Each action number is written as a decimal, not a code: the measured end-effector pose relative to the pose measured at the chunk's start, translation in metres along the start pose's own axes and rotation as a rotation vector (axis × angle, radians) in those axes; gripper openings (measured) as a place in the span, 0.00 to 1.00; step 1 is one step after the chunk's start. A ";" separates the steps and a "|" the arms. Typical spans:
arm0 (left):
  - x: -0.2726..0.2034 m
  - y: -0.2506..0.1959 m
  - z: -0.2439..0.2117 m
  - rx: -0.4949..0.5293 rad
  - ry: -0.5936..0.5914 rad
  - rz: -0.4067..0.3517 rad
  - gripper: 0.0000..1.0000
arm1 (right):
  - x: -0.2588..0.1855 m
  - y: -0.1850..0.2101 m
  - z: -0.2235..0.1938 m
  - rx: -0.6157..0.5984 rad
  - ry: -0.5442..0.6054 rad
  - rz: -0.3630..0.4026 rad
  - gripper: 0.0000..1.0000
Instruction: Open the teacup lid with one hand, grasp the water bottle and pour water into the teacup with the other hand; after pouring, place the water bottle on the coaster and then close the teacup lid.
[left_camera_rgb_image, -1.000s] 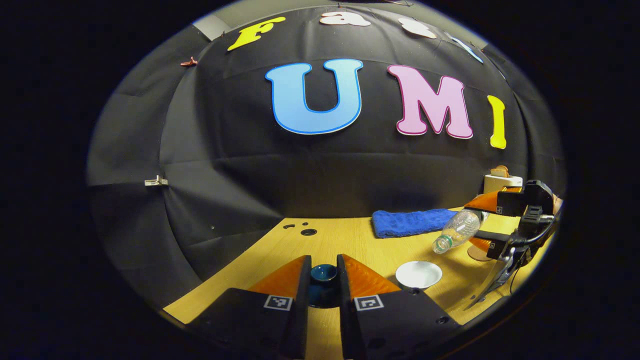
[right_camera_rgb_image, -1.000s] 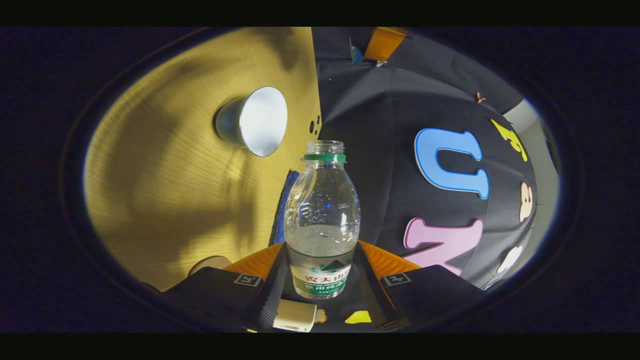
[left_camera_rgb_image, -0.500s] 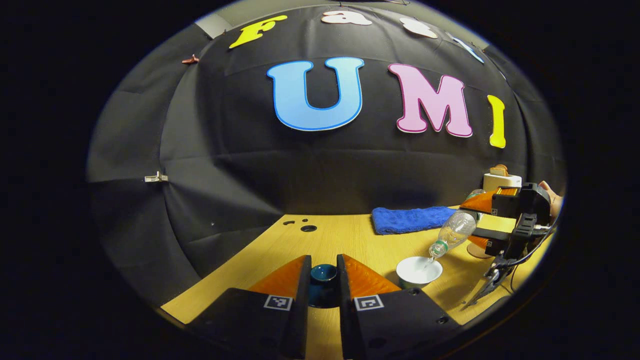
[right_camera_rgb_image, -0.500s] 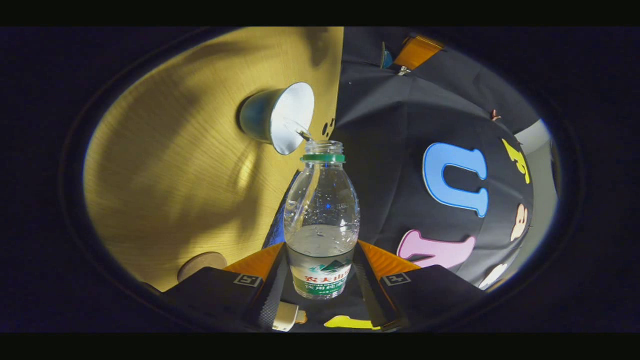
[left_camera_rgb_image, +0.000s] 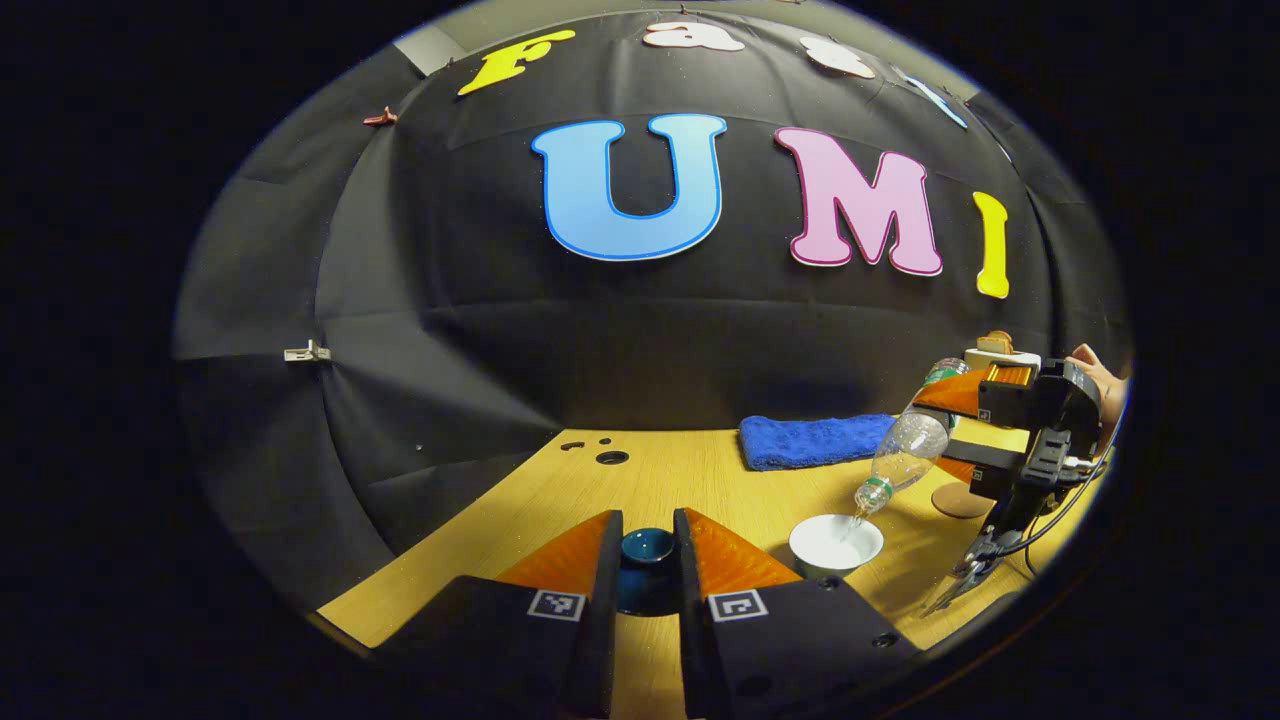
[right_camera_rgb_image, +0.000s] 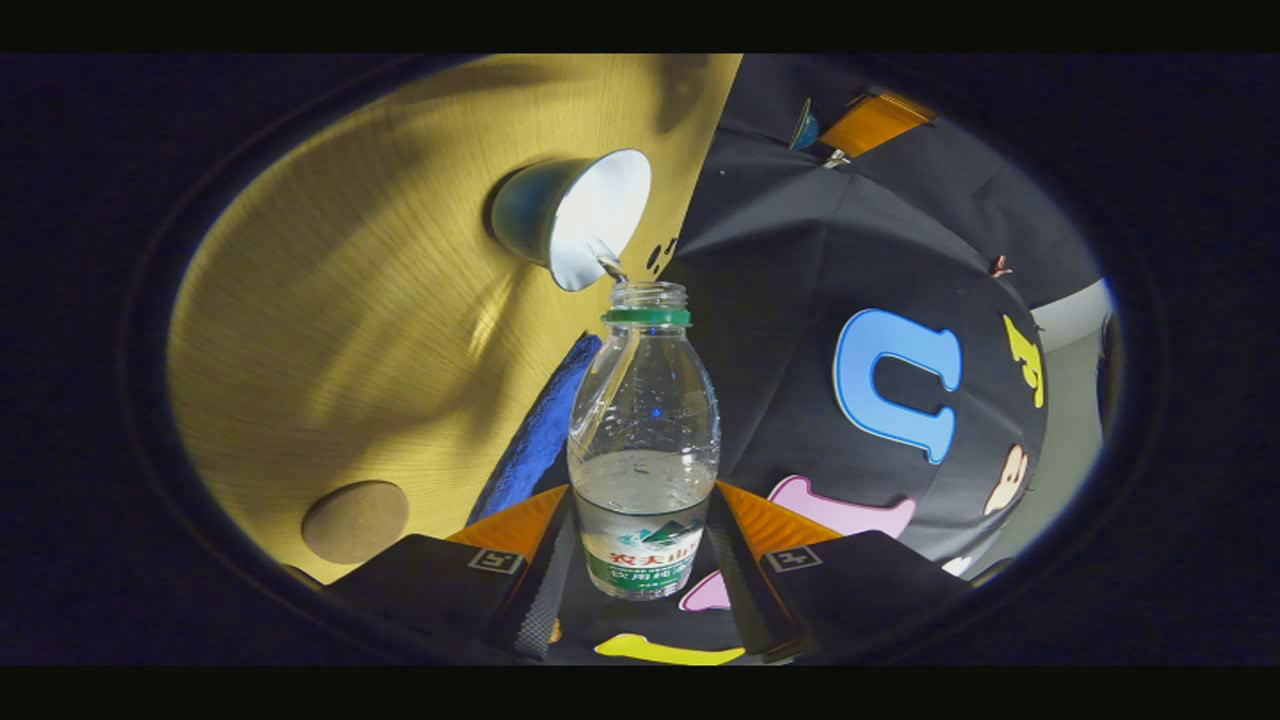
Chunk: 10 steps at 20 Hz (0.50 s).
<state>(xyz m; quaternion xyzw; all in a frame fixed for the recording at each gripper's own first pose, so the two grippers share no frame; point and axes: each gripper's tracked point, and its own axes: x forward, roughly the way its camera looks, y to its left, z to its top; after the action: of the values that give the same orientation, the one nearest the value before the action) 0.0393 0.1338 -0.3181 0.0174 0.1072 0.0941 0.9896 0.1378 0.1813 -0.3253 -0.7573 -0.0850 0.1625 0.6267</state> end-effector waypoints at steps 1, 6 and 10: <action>0.000 -0.001 0.000 0.001 -0.002 0.000 0.27 | 0.000 -0.001 0.000 -0.015 0.001 -0.003 0.68; -0.001 0.001 -0.002 -0.021 -0.005 0.003 0.30 | -0.003 -0.006 0.004 -0.090 -0.016 -0.042 0.68; -0.005 0.004 0.001 -0.029 -0.016 0.007 0.31 | 0.000 -0.014 0.008 -0.183 -0.047 -0.074 0.72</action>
<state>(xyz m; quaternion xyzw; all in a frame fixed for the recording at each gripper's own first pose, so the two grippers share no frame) 0.0341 0.1370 -0.3161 0.0041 0.0978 0.0990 0.9903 0.1362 0.1916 -0.3134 -0.8036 -0.1421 0.1487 0.5585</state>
